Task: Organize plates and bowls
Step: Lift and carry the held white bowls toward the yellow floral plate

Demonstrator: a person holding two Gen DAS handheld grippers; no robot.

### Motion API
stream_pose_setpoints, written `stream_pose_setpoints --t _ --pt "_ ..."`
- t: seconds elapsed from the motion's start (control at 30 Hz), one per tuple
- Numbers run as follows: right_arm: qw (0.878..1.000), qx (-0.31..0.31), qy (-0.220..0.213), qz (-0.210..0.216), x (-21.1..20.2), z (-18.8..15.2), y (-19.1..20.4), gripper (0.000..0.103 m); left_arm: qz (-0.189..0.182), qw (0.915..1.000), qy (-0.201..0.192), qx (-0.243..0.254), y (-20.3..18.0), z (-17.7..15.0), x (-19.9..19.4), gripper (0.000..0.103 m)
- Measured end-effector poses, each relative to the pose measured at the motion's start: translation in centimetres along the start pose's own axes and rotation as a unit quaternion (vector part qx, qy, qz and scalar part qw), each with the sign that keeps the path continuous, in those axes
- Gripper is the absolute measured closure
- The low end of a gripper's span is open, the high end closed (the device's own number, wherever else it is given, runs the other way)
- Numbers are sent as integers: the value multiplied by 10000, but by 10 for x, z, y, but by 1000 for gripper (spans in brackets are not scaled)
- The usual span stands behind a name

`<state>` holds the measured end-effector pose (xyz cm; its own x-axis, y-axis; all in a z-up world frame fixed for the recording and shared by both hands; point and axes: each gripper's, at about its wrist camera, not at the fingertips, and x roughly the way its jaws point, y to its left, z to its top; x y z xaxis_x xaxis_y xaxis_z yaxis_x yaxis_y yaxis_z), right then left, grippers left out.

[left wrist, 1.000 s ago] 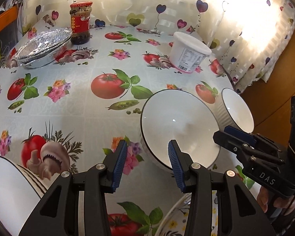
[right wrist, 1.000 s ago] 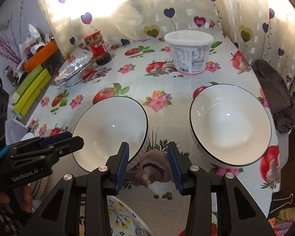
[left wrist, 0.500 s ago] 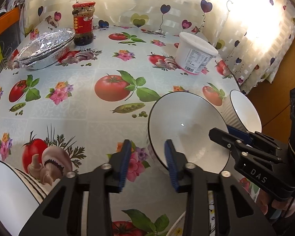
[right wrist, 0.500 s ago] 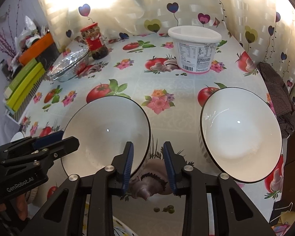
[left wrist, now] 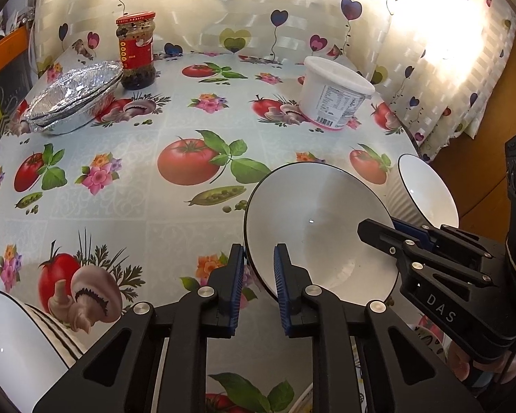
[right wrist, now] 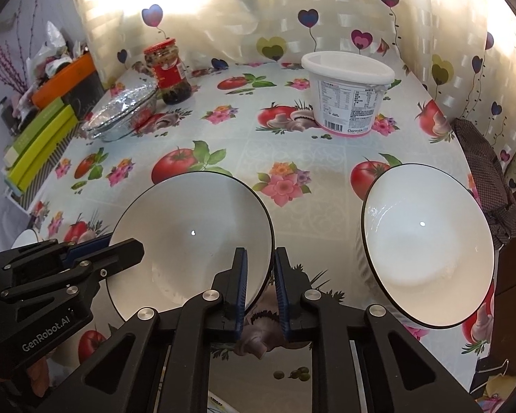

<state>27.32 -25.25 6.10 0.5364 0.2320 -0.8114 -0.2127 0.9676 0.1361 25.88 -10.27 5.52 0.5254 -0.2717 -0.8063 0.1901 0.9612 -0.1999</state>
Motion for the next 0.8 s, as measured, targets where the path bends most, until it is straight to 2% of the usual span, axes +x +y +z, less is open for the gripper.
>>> stream_pose_setpoints --t 0.37,0.8 --pt "10000 26 -45 20 -5 2 1 89 92 9999 -108 -57 1 0 -9 84" --pt "9995 142 -289 6 -42 -6 5 89 -22 9994 -337 13 -8 -2 -39 84"
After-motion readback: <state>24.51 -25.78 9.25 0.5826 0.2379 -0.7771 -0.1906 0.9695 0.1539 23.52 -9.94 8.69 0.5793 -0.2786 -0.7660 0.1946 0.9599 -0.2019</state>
